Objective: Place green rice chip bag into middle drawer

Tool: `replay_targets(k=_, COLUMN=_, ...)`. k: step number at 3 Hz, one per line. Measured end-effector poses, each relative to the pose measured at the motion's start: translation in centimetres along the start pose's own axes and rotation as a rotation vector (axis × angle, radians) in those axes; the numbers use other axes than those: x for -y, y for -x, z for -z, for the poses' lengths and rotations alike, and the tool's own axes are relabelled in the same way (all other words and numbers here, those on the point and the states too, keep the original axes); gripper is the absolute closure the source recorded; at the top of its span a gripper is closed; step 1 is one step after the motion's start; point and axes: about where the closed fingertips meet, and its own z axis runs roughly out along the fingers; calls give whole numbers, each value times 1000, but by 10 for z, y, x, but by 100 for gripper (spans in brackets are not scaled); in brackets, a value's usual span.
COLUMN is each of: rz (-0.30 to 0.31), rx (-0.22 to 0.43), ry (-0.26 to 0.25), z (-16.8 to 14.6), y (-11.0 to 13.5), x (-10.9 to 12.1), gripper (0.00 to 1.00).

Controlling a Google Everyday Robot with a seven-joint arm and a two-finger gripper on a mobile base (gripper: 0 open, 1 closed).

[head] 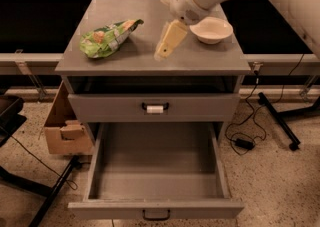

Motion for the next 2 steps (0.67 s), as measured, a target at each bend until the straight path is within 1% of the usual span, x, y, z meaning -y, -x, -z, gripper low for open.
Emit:
replay_targets(k=1, rz=154, rx=-95, ry=20, z=-42, y=39, x=38, gripper=0)
replay_targets(k=2, rz=237, rx=-169, ry=20, z=-69, y=59, x=60, gripper=0)
